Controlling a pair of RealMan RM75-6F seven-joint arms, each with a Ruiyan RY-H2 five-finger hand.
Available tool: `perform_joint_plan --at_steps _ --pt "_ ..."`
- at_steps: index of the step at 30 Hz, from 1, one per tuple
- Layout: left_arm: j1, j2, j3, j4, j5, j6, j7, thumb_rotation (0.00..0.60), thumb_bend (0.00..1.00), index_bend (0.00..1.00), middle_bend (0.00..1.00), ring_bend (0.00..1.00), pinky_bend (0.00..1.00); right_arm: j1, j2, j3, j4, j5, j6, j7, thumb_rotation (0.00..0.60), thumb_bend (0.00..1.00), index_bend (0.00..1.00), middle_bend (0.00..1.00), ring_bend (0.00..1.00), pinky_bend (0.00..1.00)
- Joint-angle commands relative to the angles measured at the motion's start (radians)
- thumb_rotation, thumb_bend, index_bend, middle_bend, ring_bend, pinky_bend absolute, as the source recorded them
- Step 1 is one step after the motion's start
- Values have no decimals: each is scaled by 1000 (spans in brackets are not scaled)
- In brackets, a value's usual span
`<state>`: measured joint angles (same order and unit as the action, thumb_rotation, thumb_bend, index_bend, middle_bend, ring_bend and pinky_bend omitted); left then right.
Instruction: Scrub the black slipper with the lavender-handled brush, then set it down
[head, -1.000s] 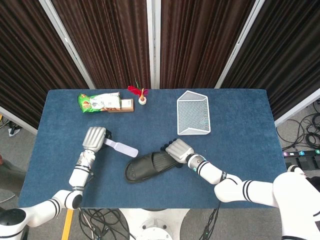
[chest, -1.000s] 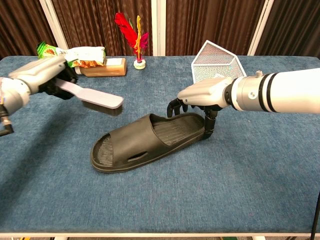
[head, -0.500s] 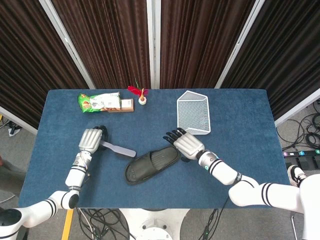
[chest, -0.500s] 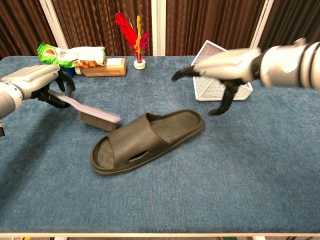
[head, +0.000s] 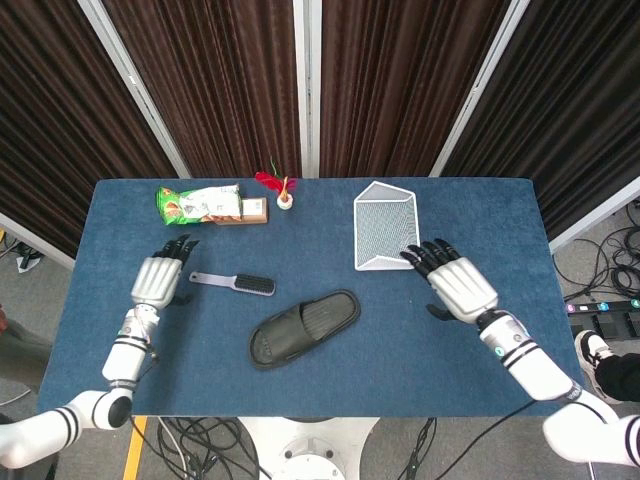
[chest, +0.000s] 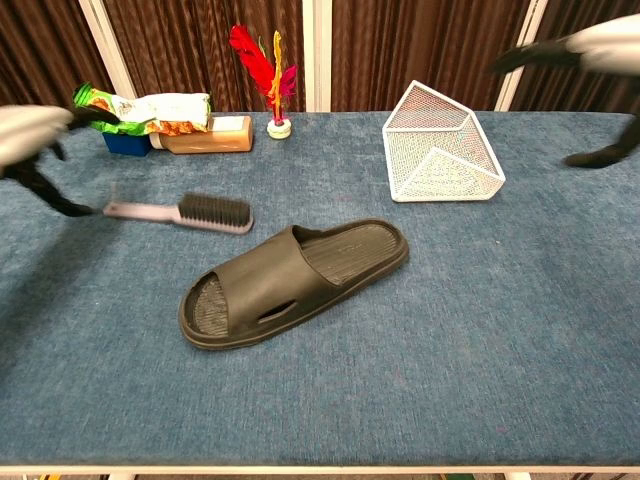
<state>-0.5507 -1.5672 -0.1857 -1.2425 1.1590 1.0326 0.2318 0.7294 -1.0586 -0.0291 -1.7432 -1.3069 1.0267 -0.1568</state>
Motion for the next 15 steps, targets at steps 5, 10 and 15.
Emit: perform_joint_plan --at_steps 5,10,15 --pt "178 193 58 -137 84 258 -32 600 206 176 163 118 307 -266 30 -52 53 -41 286 124 600 176 38 164 0 5" --pt "285 258 93 -177 137 399 -103 600 206 191 164 118 289 -387 0 -58 128 -84 425 211 600 176 42 164 0 12" --pt "366 306 135 -247 183 491 -111 600 206 198 164 118 277 -476 -33 -59 184 -129 521 264 600 176 43 161 0 12"
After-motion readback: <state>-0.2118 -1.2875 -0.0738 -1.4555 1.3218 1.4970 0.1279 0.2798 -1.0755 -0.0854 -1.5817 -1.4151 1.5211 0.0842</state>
